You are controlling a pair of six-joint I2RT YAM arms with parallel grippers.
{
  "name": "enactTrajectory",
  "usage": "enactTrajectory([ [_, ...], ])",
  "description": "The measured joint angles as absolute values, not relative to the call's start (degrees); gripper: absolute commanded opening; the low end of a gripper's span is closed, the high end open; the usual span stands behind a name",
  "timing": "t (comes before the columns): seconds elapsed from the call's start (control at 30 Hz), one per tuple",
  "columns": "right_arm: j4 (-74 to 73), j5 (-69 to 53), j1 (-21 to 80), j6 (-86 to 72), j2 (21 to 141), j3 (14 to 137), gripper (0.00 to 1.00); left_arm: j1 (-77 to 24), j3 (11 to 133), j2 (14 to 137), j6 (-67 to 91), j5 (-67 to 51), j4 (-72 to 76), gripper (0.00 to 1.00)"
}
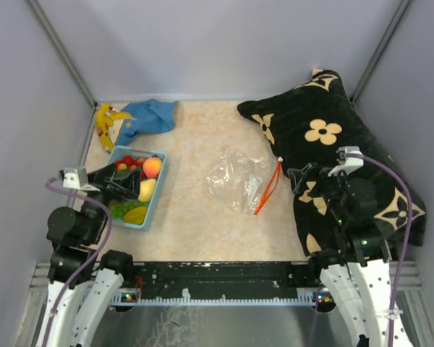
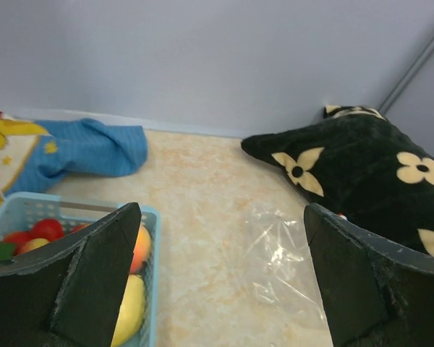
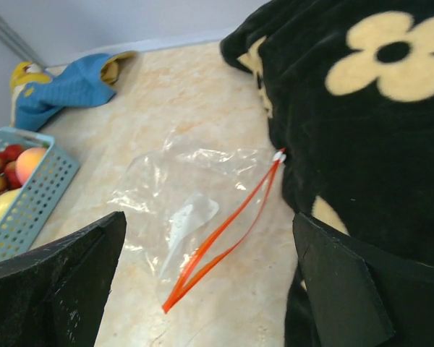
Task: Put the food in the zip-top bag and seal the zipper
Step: Pick up the zipper food storage bag at the center of the board.
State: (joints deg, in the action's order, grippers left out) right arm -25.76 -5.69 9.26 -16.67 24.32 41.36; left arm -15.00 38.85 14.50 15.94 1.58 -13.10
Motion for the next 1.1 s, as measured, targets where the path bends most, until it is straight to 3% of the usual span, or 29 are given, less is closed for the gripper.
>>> enactTrajectory([
  [0.23, -18.4, -14.4, 9.3, -21.5, 30.5, 37.9, 0.93, -15.0, 37.1, 24.7, 22.4, -8.1, -9.0, 0.99],
  [0.43, -12.4, -16.3, 12.1, -26.9, 36.1, 32.0, 0.8, -15.0, 36.1, 35.3, 26.7, -16.2, -5.4, 0.98],
  [0.73, -8.9, -2.4, 28.2, -34.5, 46.2, 29.2, 0.74, -16.3, 32.6, 42.8, 29.6, -21.3, -2.0, 0.94],
  [1.1, -4.8, 8.0, 29.6, -40.2, 51.3, 25.0, 0.69, -27.3, 30.6, 46.3, 29.8, -16.7, 0.4, 0.94],
])
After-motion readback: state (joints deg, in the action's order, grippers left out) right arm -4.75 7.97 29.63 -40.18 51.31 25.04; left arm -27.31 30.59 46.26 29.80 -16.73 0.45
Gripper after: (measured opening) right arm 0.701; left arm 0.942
